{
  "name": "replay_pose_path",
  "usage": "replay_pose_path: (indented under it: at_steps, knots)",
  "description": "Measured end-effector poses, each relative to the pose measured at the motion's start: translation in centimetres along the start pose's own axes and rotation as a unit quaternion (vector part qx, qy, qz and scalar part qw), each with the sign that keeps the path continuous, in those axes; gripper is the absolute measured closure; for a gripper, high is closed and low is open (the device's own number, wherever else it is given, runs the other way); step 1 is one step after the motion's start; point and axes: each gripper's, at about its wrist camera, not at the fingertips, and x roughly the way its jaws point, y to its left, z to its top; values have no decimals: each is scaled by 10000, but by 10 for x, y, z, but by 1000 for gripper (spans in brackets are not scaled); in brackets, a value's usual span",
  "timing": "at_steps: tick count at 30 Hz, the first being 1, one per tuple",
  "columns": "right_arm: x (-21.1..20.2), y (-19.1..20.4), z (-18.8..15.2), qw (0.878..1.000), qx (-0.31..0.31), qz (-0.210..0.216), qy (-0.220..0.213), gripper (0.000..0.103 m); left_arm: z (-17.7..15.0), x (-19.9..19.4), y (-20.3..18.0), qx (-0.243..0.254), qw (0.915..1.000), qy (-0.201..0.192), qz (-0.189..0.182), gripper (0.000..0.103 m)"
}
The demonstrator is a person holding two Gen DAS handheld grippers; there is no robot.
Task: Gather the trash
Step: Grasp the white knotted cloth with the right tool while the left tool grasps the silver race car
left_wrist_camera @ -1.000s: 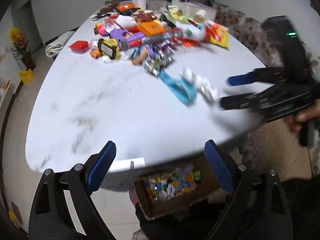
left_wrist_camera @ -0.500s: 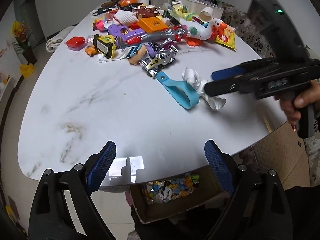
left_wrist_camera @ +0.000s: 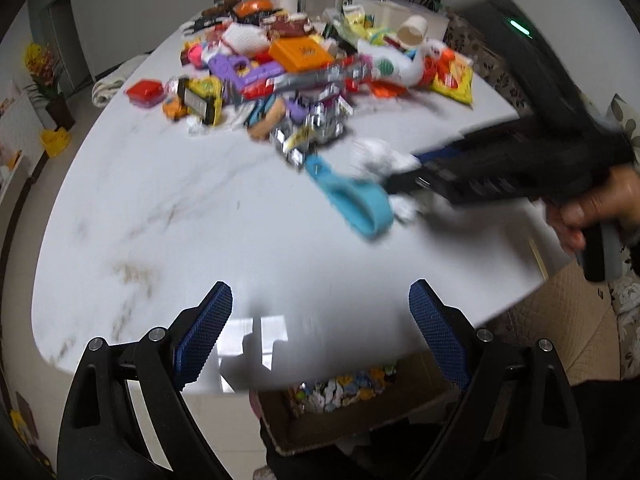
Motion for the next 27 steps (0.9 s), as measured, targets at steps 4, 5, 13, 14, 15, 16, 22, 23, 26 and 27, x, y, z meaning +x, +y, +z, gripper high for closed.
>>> replay_pose_path:
  at_steps: [4, 5, 13, 14, 15, 16, 22, 23, 26, 27]
  knots:
    - [-46, -39, -38, 9950, 925, 126, -351, 75, 34, 18, -2, 240, 9993, -263, 63, 15]
    - [-54, -46, -47, 9936, 1062, 64, -373, 75, 44, 26, -3, 283, 9991, -300, 80, 15]
    - [-90, -57, -109, 9815, 1848, -297, -402, 74, 107, 99, 0, 461, 9982, -183, 338, 15]
    - [-91, -55, -112, 9805, 1894, -306, -422, 74, 109, 104, -1, 517, 9970, -221, 525, 15]
    - [-91, -52, -115, 9792, 1959, -287, -449, 73, 109, 104, -2, 569, 9958, -267, 659, 20]
    - [-90, -52, -117, 9785, 1990, -263, -471, 73, 108, 104, -3, 628, 9946, -323, 766, 24]
    - [-74, -34, -106, 9803, 1893, -37, -557, 73, 97, 75, 13, 368, 9983, -342, 295, 66]
    - [-72, -30, -102, 9815, 1828, -5, -566, 73, 95, 64, 15, 318, 9980, -462, 287, 66]
    - [-70, -20, -91, 9847, 1610, 119, -660, 74, 91, 25, 16, 245, 9961, -829, 190, 66]
    - [-70, -18, -87, 9855, 1537, 164, -701, 74, 89, 9, 16, 235, 9949, -972, 165, 66]
